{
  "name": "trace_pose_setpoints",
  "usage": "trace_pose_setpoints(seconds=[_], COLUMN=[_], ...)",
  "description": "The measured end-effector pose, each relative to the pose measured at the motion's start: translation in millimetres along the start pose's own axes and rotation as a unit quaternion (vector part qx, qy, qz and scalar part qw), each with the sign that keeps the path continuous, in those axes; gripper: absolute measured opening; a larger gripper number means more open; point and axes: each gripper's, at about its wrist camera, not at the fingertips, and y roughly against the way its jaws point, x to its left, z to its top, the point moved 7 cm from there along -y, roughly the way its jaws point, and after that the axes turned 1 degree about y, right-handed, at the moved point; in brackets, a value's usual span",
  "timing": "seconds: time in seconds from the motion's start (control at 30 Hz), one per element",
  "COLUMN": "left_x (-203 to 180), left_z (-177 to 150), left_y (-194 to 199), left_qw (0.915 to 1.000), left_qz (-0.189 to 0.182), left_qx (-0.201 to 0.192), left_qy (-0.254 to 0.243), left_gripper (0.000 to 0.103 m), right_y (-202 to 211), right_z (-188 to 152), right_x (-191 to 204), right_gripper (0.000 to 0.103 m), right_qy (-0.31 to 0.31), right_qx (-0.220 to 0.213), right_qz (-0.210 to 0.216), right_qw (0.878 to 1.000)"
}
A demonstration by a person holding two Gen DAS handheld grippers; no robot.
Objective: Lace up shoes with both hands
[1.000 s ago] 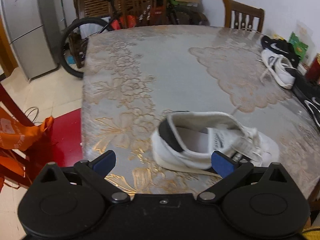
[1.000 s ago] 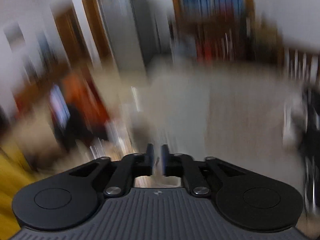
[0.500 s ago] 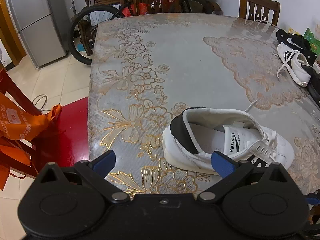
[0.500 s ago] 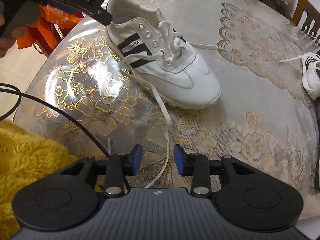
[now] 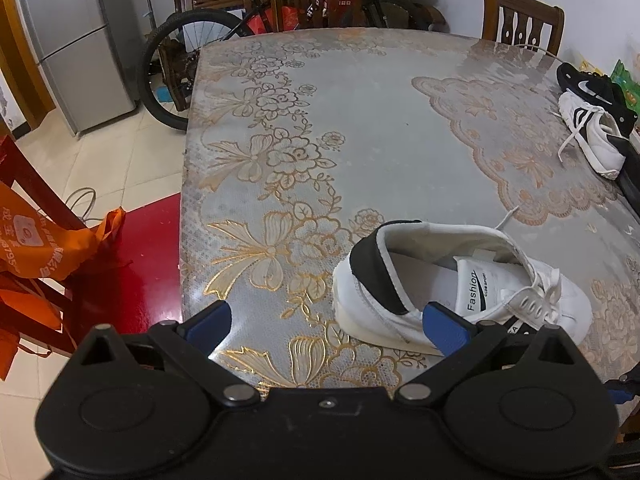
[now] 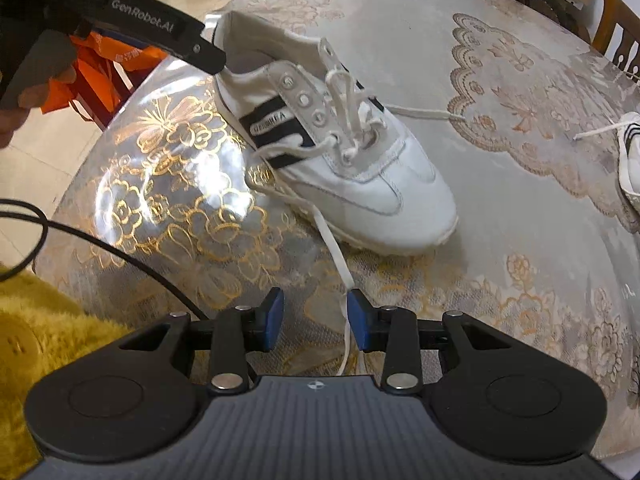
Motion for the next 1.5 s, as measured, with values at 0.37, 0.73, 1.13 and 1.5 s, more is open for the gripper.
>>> trace_pose_setpoints(seconds=[0.37,0.73,1.13,1.5], left_x=[11,-38,-109,-77], left_z=[49,11,-39,-59], left_y=[-3,-39,-42,13], left_qw=[0.9984,0.984,0.9555,0.9628], left_qz=[0.002,-0.065,-0.182,-0.09], left_qx=[-0.018,0.109,0.211,0.109], left_qy=[-0.054,-0.125,0.098,0.23], left_gripper=[0.103,0.096,0.089,0.092], right_y=[-16,-15,-1,39], right_z=[36,22,22,34], right_x=[22,-76,-136,-181], right_gripper=[0.038,0.011,0.015,0.033], right_qy=[-0.005,-0.2,-0.172,0.111], right_qx=[-0.023,-0.057,-0.104,-0.048], right_qz=[0.114,-0.017,0.037,0.037], right_qw=[0.993,0.978,0.979,0.992])
